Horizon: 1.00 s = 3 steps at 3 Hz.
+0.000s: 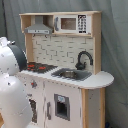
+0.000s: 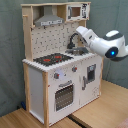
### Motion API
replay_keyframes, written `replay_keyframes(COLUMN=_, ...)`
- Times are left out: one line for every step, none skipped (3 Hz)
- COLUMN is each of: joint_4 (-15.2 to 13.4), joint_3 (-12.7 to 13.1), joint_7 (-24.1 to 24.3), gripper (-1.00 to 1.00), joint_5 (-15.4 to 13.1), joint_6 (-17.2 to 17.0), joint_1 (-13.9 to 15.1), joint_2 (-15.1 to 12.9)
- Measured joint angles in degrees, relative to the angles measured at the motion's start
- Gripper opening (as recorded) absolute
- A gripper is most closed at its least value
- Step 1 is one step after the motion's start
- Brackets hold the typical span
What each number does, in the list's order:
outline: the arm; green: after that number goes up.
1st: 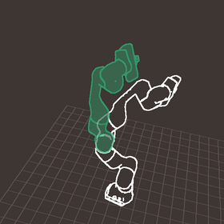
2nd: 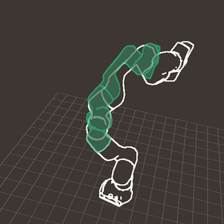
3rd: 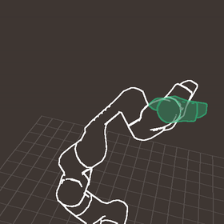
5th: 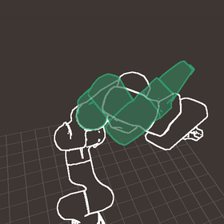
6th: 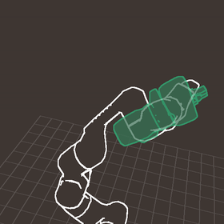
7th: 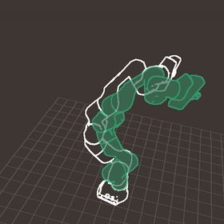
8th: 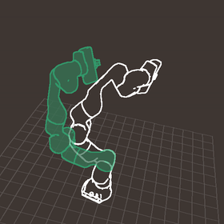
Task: Play with the kitchen
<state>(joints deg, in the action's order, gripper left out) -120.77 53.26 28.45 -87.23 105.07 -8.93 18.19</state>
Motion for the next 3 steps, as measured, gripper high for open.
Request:
replay_keyframes(joint_4=-1.2, joint_3=4.4, joint_7=-1.4, gripper=1.0, joint_5=0.0, joint_6=-4.2, joint_1=0.1, joint_2=-1.3)
replay_keyframes(joint_4=-3.3, joint_3=9.2, joint_7=-2.8, gripper=1.0, joint_5=-0.4, joint_6=-7.7, joint_1=0.5, joint_2=-3.2)
replay_keyframes(joint_4=-5.7, joint_3=13.4, joint_7=-3.3, gripper=1.0, joint_5=-2.1, joint_6=-9.3, joint_1=1.6, joint_2=-5.7)
